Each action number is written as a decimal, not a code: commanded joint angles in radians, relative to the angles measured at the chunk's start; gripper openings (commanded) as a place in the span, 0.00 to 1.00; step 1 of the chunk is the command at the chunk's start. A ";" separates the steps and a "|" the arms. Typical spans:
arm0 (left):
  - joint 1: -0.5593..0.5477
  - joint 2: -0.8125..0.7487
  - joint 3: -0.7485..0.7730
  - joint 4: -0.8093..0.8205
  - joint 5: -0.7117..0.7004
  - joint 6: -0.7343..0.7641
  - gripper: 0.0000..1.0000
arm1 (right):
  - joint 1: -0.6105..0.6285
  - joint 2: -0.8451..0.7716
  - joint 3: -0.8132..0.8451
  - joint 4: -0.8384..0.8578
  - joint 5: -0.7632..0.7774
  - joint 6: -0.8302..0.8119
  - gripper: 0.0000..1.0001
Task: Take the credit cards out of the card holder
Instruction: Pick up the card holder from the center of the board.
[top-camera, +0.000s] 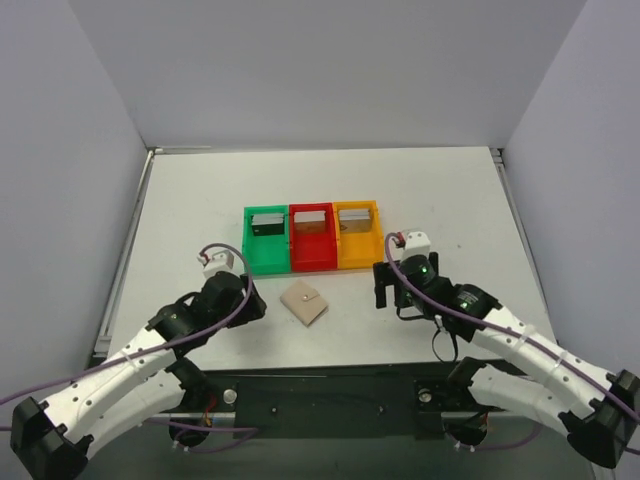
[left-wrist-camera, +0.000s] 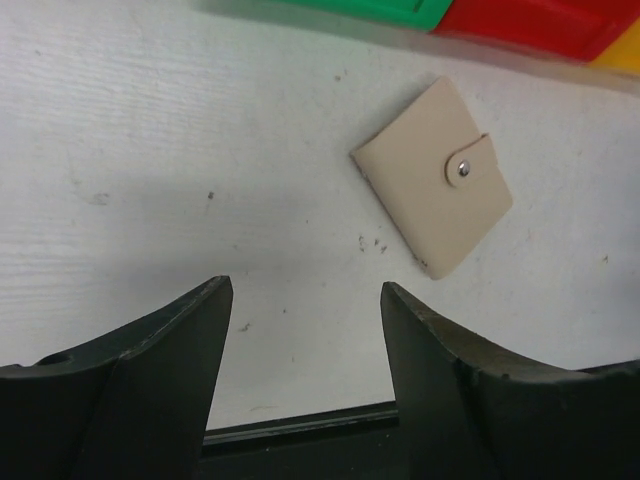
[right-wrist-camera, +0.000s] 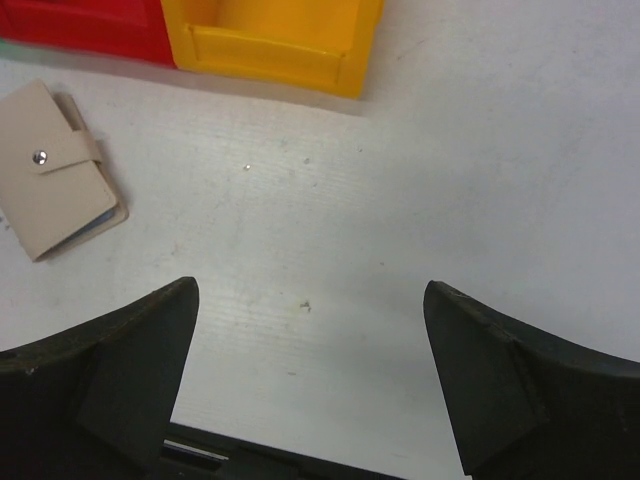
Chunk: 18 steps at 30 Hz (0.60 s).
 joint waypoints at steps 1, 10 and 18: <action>-0.033 0.004 -0.122 0.136 0.134 -0.089 0.71 | 0.075 0.118 0.046 0.032 -0.043 0.013 0.89; -0.057 -0.031 -0.213 0.263 0.124 -0.206 0.71 | 0.113 0.363 0.058 0.257 -0.181 0.107 0.89; -0.057 -0.139 -0.208 0.182 0.081 -0.203 0.71 | 0.083 0.566 0.128 0.398 -0.340 0.163 0.76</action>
